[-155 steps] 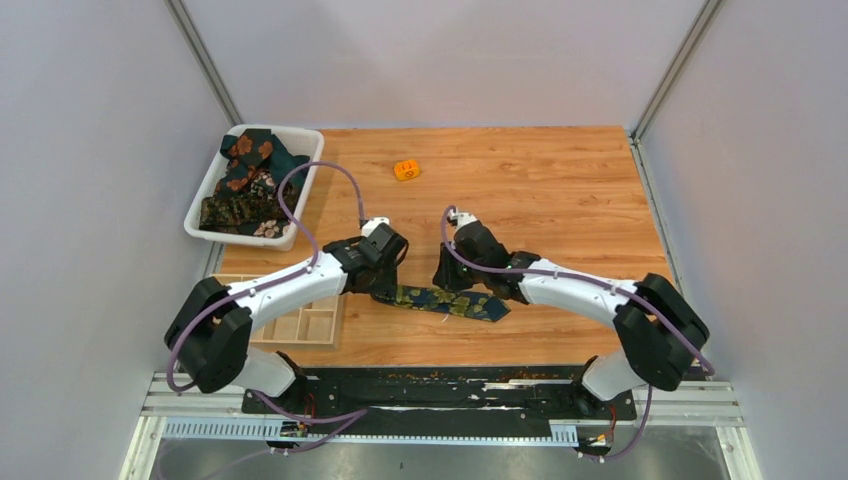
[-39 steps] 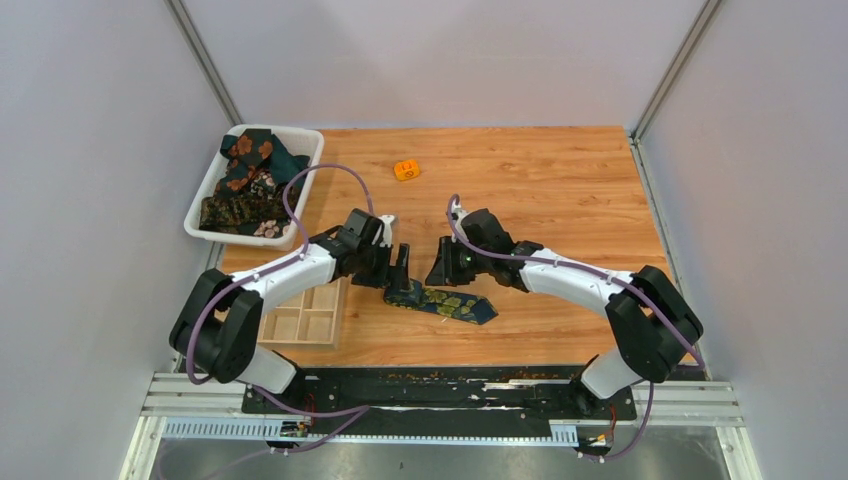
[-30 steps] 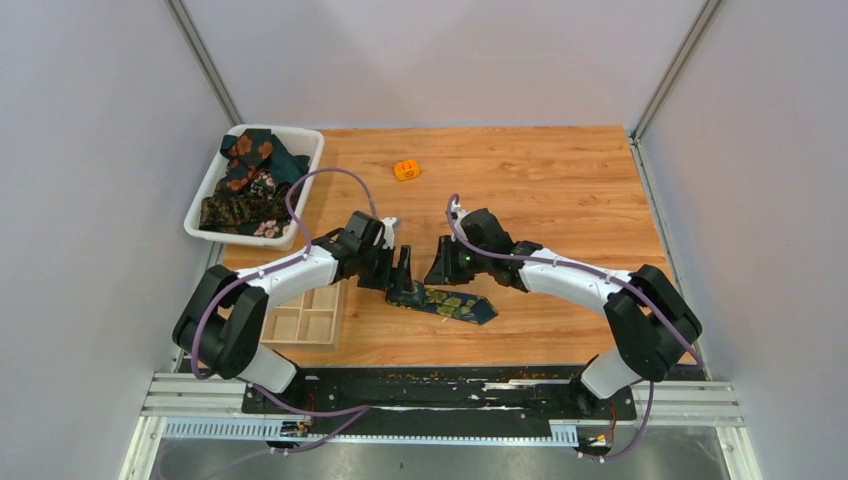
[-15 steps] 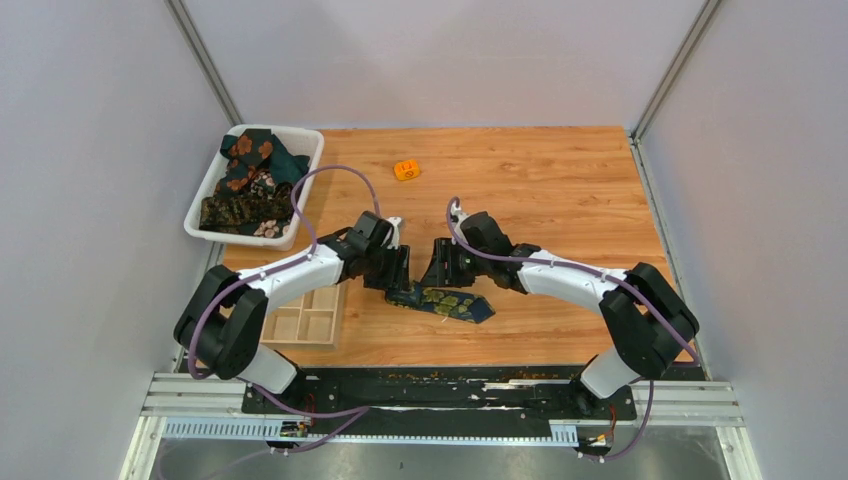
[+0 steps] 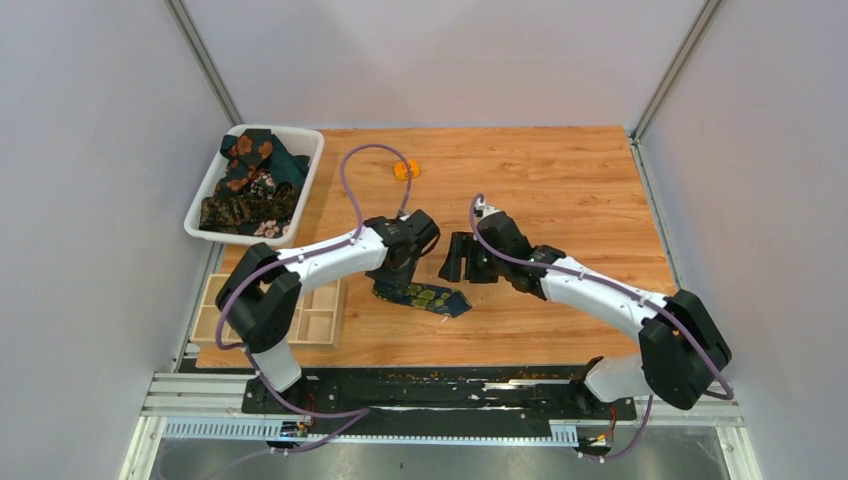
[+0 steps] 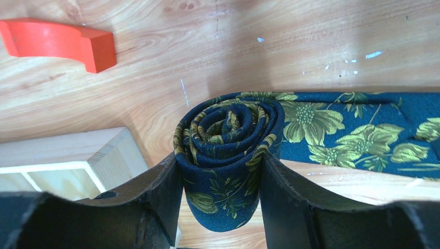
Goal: Roll the ties
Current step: Roll the tie at the center of the board.
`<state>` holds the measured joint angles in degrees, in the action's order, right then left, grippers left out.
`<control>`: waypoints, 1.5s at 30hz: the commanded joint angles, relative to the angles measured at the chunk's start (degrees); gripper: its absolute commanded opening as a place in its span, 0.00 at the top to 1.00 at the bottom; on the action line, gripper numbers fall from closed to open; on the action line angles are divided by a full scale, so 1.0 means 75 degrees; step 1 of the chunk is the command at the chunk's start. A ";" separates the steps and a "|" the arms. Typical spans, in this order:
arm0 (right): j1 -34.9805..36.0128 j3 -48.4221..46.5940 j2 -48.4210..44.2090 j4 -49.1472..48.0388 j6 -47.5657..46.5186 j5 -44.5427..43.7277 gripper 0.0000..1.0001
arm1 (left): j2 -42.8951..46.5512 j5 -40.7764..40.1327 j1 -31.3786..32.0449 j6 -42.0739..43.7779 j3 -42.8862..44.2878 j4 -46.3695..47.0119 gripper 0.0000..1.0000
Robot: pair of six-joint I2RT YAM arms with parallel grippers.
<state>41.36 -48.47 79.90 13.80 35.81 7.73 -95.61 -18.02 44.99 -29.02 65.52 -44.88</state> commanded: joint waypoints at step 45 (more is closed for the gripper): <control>-0.0599 0.1242 -0.3126 0.1079 0.0658 -0.1725 0.15 | -0.0755 -0.0649 0.1857 -0.1213 0.2150 -0.1424 0.22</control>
<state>37.04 -39.81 55.44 25.98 39.38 -7.70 -106.02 -25.52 58.54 -37.65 84.05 -59.92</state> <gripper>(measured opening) 0.854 0.778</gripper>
